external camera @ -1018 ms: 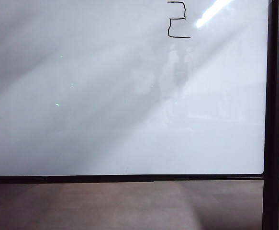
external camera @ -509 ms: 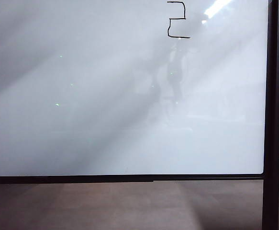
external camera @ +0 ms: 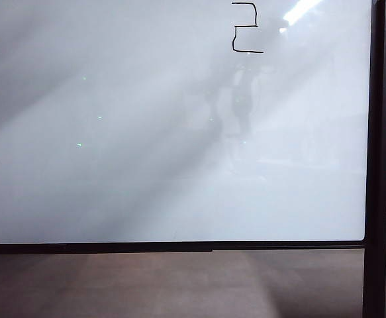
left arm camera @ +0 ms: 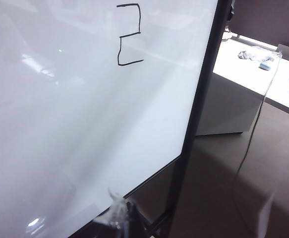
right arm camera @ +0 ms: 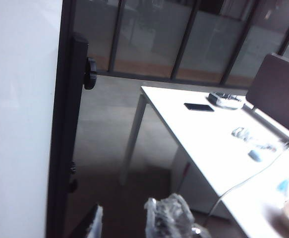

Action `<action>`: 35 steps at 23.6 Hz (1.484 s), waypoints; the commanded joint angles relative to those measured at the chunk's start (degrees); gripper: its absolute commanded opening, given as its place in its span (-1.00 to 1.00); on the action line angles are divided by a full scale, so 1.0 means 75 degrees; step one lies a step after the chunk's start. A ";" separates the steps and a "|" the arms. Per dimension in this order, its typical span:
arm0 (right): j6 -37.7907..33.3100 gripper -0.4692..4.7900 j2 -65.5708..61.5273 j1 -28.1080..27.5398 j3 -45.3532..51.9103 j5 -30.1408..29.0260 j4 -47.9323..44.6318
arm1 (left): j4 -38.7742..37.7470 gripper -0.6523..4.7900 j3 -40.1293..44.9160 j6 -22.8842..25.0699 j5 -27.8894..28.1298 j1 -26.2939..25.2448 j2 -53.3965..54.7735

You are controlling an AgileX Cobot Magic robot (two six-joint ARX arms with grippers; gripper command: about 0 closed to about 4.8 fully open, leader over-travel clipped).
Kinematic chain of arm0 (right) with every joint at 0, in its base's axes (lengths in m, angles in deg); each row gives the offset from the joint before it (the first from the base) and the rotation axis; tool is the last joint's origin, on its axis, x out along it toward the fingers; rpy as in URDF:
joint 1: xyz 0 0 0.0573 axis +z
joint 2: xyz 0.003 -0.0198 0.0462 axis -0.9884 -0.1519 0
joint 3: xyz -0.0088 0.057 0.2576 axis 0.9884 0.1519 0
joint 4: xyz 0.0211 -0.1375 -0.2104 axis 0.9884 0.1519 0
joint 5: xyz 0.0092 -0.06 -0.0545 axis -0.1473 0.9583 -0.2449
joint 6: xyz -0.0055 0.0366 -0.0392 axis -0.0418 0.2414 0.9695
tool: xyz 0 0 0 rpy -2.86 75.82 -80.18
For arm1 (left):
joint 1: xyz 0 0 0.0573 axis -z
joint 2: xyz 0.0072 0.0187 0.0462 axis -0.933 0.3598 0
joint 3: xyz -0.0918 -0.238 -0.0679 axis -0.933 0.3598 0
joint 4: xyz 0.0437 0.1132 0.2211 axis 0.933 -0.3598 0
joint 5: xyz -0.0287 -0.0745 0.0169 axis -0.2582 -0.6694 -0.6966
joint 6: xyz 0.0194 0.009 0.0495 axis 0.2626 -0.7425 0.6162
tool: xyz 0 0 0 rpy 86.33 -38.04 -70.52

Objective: Reach to the right to find the marker pen, pick it up, and write the number 2 on the whiteboard.

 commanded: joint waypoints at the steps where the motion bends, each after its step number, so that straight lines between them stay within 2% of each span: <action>1: -0.0944 -0.34 0.0041 0.0000 -0.0023 -0.0032 0.0015 | 0.0012 -0.78 -0.0020 0.0090 0.0513 -0.0012 -0.0213; 3: -0.1279 -0.34 0.0128 0.0000 0.0192 -0.0175 0.0079 | -0.0111 -0.78 0.0163 0.0058 0.1067 -0.0012 -0.0481; 4: -0.1332 -0.34 0.0189 0.0000 0.0347 -0.0414 0.0076 | -0.0122 -0.78 0.0376 0.0029 0.1387 -0.0009 -0.0670; 5: -0.1620 -0.35 0.0434 0.0000 0.0857 -0.0985 0.0061 | 0.0058 -0.78 0.0982 0.0003 0.1871 -0.0009 -0.1128; 6: -0.1719 -0.40 0.0562 0.0003 0.1154 -0.1209 -0.0026 | 0.0265 -0.78 0.1343 0.0000 0.1970 -0.0009 -0.1393; 7: -0.2046 -0.51 0.0915 0.0000 0.1915 -0.1396 -0.0364 | 0.0956 -0.78 0.2323 0.0000 0.2148 -0.0009 -0.2090; 8: -0.2183 -0.54 0.1078 0.0003 0.2259 -0.1381 -0.0539 | 0.1236 -0.78 0.2774 0.0000 0.2244 -0.0009 -0.2436; 9: -0.2463 -0.82 0.1457 0.0000 0.2876 -0.1378 -0.0504 | 0.1568 -0.78 0.3692 0.0009 0.2285 -0.0012 -0.3162; 11: -0.2448 -0.84 0.1839 0.0000 0.3558 -0.1478 -0.0122 | 0.1250 -0.78 0.4619 0.0006 0.2323 -0.0012 -0.4065; 12: -0.2410 -0.84 0.1976 -0.0003 0.3751 -0.1766 -0.0023 | 0.1110 -0.78 0.4878 -0.0041 0.2247 -0.0012 -0.4377; 13: -0.2337 -0.84 0.2174 0.0000 0.4095 -0.2358 -0.0189 | 0.1052 -0.78 0.5205 -0.0431 0.2145 -0.0009 -0.4832; 14: -0.2124 -0.84 0.2317 0.0003 0.4363 -0.2582 -0.0516 | 0.1078 -0.78 0.5368 -0.0766 0.2273 -0.0012 -0.5088; 15: -0.1801 -0.84 0.2667 0.0003 0.4928 -0.2783 -0.1306 | 0.1064 -0.78 0.5601 -0.1180 0.2678 -0.0009 -0.5476; 17: -0.1786 -0.84 0.3197 -0.0006 0.5694 -0.2978 -0.2162 | 0.1046 -0.78 0.6056 -0.1116 0.3045 -0.0009 -0.6123; 18: -0.1786 -0.84 0.3500 -0.0003 0.6053 -0.2978 -0.2206 | 0.1046 -0.78 0.6344 -0.0927 0.3034 -0.0009 -0.6446; 23: -0.1784 -0.84 0.4447 0.0000 0.7236 -0.3177 -0.2142 | 0.1049 -0.78 0.7029 -0.0478 0.2967 -0.0009 -0.6872; 27: -0.1784 -0.84 0.5149 0.0000 0.7839 -0.3110 -0.1950 | 0.1244 -0.78 0.7399 -0.0481 0.2961 -0.0009 -0.6872; 31: -0.1909 -0.84 0.5327 0.0003 0.7877 -0.3194 -0.1253 | 0.1547 -0.78 0.7565 -0.0455 0.2935 0.0000 -0.6904; 35: -0.2238 -0.84 0.5327 0.0000 0.7874 -0.3351 -0.1309 | 0.1594 -0.78 0.7568 -0.0137 0.2652 0.0000 -0.6913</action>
